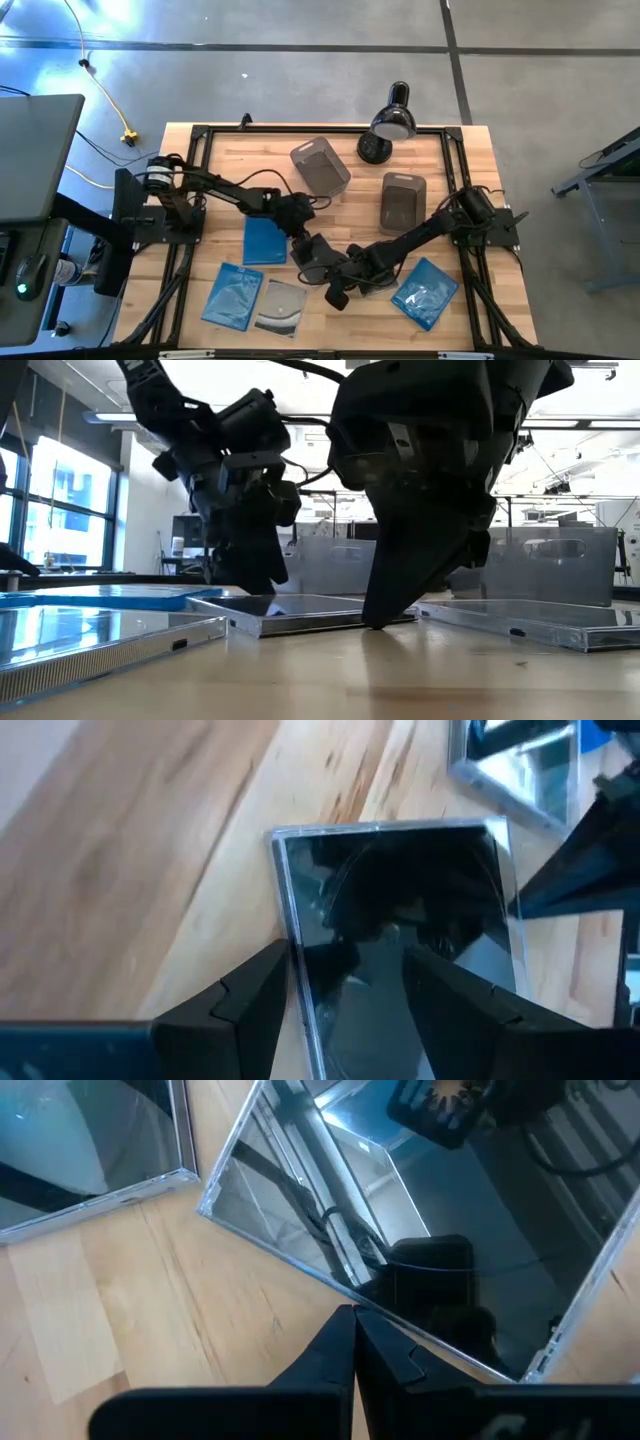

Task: Pick & place jewel cases by type
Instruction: Put the middle black CD case into the right black bin

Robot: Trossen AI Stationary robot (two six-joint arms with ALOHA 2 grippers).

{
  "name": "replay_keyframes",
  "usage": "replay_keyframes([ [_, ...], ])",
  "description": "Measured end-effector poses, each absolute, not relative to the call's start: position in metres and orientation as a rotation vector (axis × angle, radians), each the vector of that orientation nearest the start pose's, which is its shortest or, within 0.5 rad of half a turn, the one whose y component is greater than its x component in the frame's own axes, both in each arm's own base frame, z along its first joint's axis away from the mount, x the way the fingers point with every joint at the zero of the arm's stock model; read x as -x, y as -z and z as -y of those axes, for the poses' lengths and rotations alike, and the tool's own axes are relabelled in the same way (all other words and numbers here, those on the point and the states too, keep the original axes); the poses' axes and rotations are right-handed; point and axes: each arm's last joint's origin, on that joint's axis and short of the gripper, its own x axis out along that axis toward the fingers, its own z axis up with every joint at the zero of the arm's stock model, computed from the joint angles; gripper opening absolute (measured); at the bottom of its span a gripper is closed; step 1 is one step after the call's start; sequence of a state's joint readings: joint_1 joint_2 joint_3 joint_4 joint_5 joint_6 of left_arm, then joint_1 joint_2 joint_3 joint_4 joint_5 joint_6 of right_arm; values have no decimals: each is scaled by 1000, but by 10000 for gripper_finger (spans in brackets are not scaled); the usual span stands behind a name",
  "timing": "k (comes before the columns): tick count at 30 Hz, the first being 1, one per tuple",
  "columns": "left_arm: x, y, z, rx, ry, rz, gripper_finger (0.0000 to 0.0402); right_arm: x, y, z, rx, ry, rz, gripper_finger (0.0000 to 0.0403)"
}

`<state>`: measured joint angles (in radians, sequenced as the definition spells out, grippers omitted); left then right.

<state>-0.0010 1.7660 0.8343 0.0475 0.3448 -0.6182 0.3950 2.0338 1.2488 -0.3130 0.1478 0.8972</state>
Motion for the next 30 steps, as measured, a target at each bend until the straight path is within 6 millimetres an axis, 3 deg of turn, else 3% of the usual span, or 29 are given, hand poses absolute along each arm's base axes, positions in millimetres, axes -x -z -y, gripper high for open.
replay_keyframes([
  [12,-323,-128,13,789,157,-1029,195,-367,-123,-150,-501,246,-1079,10],
  [25,-320,-131,16,855,188,-1130,195,-364,-123,-160,-455,171,-1092,159],
  [30,-316,-129,17,893,192,-1196,195,-359,-123,-169,-383,225,-1040,182],
])
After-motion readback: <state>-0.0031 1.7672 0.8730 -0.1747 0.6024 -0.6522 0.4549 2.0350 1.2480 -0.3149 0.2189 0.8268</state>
